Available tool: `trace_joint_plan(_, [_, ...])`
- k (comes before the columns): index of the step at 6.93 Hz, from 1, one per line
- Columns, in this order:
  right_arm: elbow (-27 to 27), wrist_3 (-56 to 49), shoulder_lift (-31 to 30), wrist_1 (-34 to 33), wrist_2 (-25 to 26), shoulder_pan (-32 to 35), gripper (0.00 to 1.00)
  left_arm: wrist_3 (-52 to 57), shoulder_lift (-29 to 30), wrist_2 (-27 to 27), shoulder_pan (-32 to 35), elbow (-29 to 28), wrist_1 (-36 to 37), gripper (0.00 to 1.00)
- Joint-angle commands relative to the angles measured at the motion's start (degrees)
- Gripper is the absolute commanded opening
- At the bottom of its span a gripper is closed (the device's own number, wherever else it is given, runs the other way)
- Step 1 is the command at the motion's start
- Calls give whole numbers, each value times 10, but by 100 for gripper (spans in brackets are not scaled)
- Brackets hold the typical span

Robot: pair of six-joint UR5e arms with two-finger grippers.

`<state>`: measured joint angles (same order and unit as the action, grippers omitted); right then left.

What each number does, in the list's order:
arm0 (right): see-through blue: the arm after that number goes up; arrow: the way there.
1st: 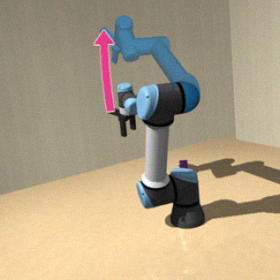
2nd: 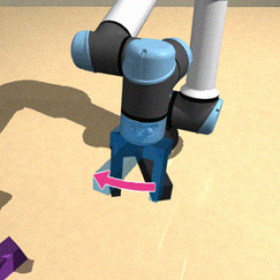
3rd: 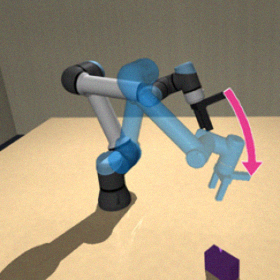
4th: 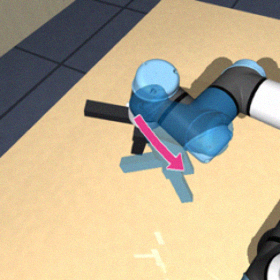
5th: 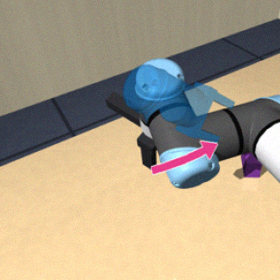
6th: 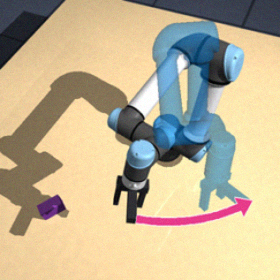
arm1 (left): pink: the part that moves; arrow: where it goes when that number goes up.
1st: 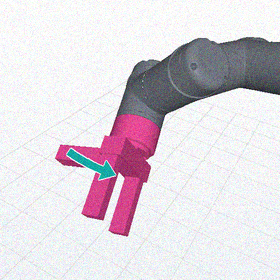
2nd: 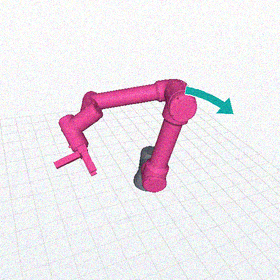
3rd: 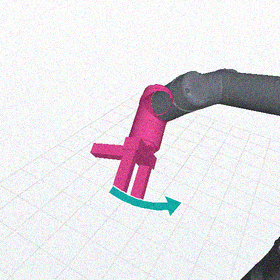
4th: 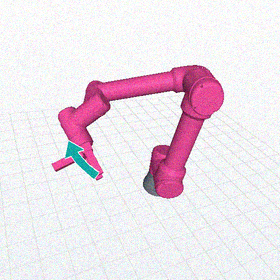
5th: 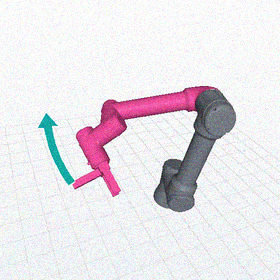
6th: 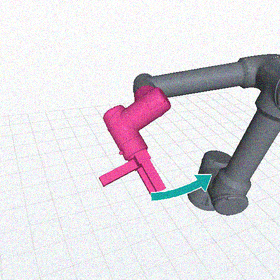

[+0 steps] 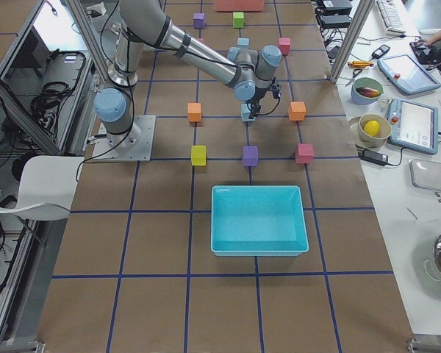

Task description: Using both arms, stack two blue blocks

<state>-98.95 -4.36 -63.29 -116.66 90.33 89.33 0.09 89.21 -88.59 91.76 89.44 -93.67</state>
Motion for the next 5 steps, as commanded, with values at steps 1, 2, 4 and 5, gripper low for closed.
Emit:
trace_joint_plan(1, [2, 0, -2, -1, 0, 0, 0, 0, 0, 0, 0, 0, 0, 100])
trace_joint_plan(2, [2, 0, -6, -1, 0, 0, 0, 0, 0, 0, 0, 0, 0, 100])
trace_joint_plan(4, [17, 42, -34, 26, -2, 10, 0, 0, 0, 0, 0, -1, 0, 100])
trace_joint_plan(5, [17, 101, -56, 58, -44, 30, 0, 0, 0, 0, 0, -1, 1, 100])
